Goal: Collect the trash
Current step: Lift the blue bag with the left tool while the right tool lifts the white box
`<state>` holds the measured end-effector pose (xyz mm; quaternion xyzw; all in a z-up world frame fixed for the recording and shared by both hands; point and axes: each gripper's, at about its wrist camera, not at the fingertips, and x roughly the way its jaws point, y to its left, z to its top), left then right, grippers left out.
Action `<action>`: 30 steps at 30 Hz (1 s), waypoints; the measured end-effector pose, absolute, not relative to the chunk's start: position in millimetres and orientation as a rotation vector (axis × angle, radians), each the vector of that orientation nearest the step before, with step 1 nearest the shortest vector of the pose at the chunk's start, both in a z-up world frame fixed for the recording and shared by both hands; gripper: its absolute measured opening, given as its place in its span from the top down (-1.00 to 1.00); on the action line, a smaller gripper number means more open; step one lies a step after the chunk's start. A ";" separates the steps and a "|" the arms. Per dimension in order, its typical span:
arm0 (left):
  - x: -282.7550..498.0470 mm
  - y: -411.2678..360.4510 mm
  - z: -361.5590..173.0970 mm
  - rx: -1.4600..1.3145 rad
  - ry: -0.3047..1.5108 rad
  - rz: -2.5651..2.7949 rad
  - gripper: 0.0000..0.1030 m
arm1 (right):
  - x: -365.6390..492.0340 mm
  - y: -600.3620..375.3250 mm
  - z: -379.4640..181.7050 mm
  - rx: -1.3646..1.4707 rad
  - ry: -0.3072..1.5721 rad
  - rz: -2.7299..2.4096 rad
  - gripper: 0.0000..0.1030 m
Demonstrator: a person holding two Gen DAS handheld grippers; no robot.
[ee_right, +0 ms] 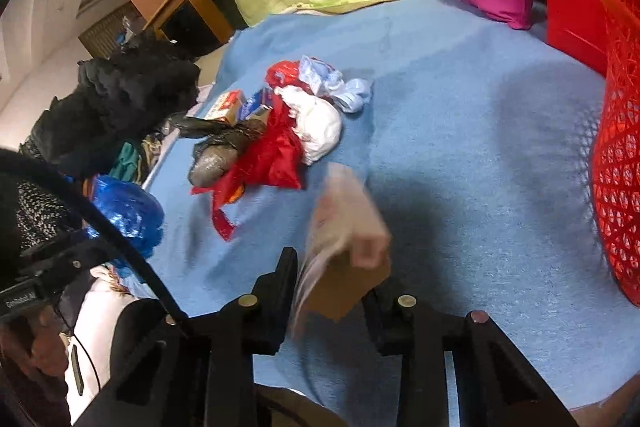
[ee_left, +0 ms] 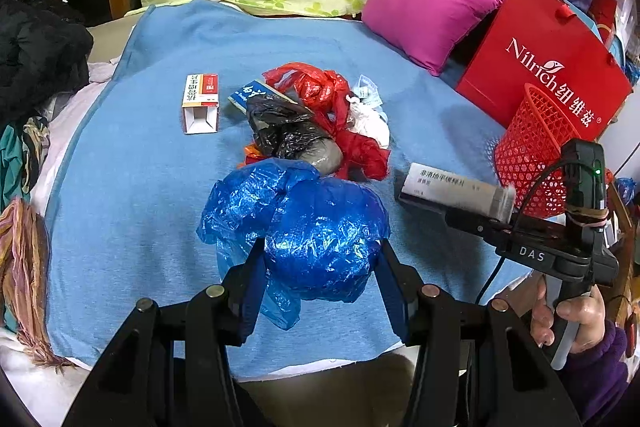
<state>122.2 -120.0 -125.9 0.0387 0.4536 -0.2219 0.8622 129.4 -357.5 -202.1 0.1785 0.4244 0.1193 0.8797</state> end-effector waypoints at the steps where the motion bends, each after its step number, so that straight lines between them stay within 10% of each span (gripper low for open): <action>1: 121.3 -119.6 -126.4 0.081 0.951 -0.467 -0.05 | 126.6 -356.1 -199.3 0.370 0.872 0.247 0.36; 9: 123.4 -116.9 -127.3 0.080 0.951 -0.465 -0.05 | 135.4 -356.3 -204.9 0.371 0.930 0.161 0.29; 12: 124.2 -114.4 -127.9 0.071 0.952 -0.461 -0.05 | 138.6 -362.4 -213.7 0.391 0.987 0.120 -0.50; 30: 128.0 -107.6 -133.2 0.062 0.972 -0.455 -0.05 | 156.3 -372.2 -198.2 0.228 0.916 0.151 -0.62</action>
